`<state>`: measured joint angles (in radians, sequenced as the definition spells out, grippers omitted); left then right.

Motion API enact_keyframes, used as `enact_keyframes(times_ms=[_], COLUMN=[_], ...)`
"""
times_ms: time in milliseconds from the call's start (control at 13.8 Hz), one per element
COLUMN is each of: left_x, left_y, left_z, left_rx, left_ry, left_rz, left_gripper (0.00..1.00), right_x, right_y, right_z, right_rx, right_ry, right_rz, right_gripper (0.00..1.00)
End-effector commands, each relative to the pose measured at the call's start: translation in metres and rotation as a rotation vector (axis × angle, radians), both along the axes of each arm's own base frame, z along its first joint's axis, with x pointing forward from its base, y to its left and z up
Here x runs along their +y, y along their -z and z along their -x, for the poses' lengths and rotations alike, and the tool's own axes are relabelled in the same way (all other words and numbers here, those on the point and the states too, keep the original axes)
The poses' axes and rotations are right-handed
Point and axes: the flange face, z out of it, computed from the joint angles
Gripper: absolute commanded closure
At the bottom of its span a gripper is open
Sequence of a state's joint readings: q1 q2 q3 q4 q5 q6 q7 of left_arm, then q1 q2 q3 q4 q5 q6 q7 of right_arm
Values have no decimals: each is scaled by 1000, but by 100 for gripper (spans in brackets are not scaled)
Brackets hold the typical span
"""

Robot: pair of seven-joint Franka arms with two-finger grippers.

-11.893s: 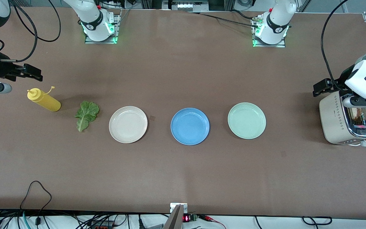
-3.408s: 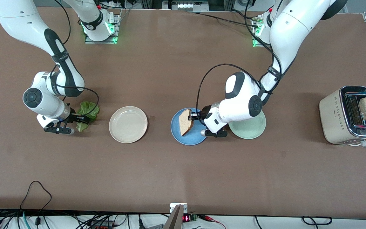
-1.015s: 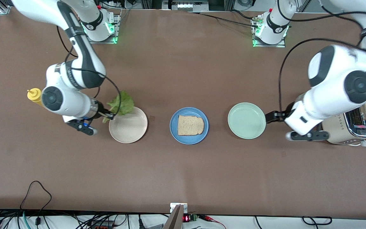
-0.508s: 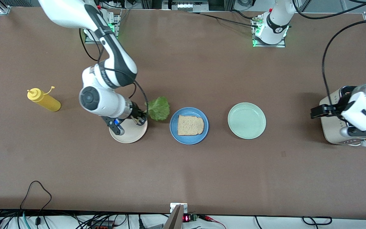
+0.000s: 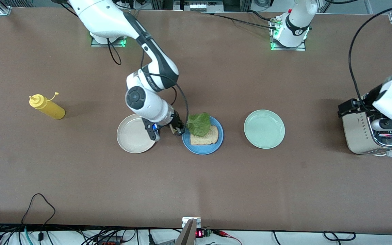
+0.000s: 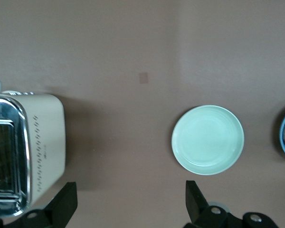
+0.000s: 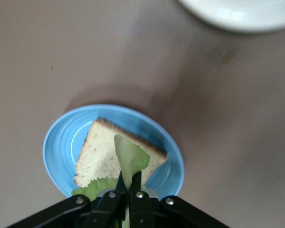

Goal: Make sandwich in blue plate with both arms
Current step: 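Carry the lettuce leaf over the bread and lower it with the right gripper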

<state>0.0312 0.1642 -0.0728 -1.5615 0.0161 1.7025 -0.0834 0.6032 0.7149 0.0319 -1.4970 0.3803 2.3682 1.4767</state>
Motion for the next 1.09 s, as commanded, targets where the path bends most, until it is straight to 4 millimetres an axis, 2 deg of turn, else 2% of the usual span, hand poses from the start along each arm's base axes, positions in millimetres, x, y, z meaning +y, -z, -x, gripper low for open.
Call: enact_keyframes(times_ms=[0,145,508,725,798,870,943,1015], left_x=[-4,-1,-2,-3,-3,-3,-3,-3], left_y=[-2,1,1,3,5,8,10,13], left_z=[10,12,13,13,12,10,9,7], left_rx=[-6,2,9,12,15,18,18,20], left_ry=[0,-4,4,6,4,4,4,4], left_rz=[2,1,-5,-5,-5,-4,-4,-4], left_gripper=[0,0,0,0,0,0,0,0], right_x=[22,28,26,25,24,23,22,18], right_y=[11,19,36,43,43,41,37,33], right_z=[-6,-3,-3,-5,-5,-7,-8,-11], right_rx=[-4,-21,-11,-29,-29,-28,-31,-34], right_ry=[61,66,61,71,69,71,69,69], right_rz=[-26,-30,-16,-21,-20,-20,-21,-17], right_gripper=[100,100,99,49,40,26,2,0])
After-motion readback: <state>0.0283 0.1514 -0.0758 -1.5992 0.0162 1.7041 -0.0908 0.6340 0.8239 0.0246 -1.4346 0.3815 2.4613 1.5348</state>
